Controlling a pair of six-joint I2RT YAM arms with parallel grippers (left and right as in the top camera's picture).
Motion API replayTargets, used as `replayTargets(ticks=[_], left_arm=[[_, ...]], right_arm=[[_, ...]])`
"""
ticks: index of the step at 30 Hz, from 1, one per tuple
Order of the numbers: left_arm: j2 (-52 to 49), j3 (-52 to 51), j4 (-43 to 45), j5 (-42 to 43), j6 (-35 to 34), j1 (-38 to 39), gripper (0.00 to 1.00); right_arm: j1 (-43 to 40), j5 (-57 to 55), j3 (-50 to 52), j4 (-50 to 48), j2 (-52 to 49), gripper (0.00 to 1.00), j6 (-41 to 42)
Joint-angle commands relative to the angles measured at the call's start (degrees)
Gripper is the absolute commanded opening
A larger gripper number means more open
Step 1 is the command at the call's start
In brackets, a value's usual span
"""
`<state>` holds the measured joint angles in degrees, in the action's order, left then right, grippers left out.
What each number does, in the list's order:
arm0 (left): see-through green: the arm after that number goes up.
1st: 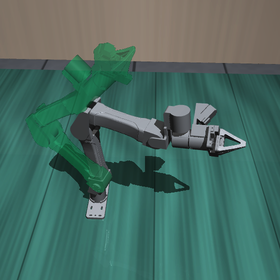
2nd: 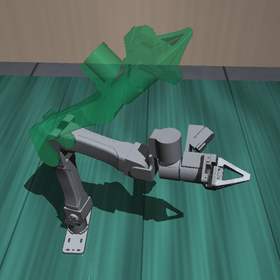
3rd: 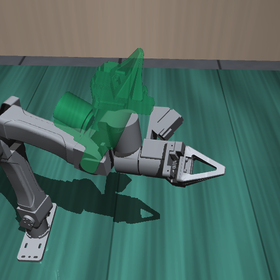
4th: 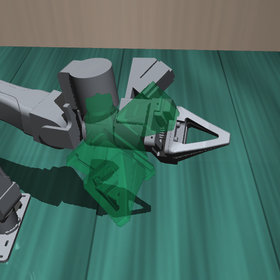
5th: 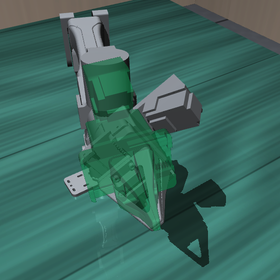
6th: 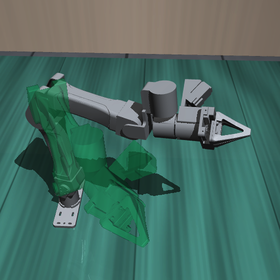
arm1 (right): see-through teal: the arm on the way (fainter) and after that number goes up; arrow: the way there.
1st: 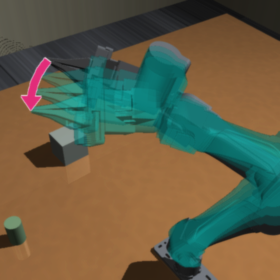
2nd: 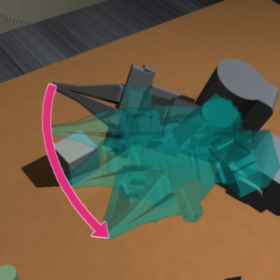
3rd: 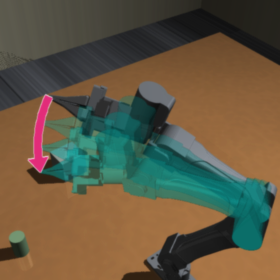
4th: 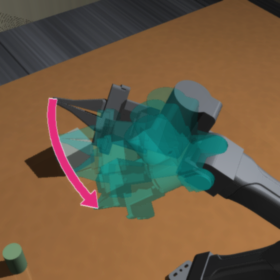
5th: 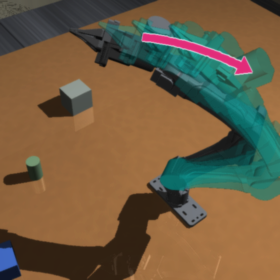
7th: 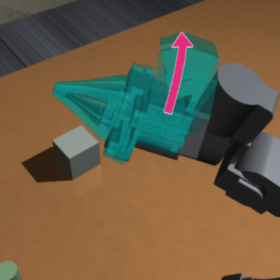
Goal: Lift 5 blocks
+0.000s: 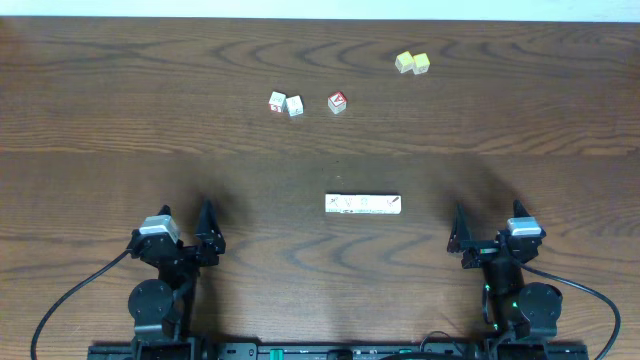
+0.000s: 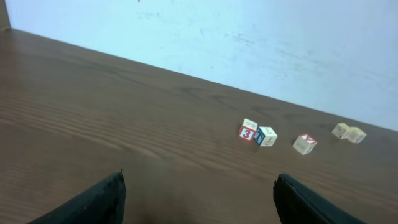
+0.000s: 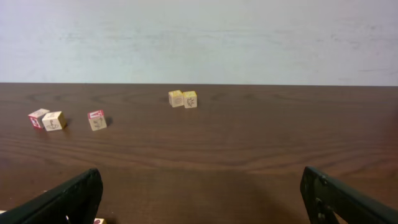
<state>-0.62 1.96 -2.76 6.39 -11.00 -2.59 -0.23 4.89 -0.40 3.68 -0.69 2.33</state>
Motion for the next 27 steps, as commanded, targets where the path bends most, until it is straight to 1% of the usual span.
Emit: replayTargets(ticks=[1, 5, 11, 27], left_arm=[[0.6, -1.7, -0.7, -0.5, 4.4, -0.3, 0.77], [0.6, -1.7, -0.8, -0.4, 5.2, -0.3, 0.77], [0.6, -1.7, -1.0, -0.5, 10.0, -0.3, 0.77], [0.5, -1.7, -1.0, -0.9, 9.9, -0.3, 0.77]], right_arm=[[0.1, -0.3, 0.1, 0.3, 0.3, 0.99, 0.4], [0.1, -0.3, 0.1, 0.3, 0.3, 0.99, 0.4], [0.1, -0.3, 0.1, 0.3, 0.3, 0.99, 0.4], [0.1, -0.3, 0.1, 0.3, 0.3, 0.99, 0.4]])
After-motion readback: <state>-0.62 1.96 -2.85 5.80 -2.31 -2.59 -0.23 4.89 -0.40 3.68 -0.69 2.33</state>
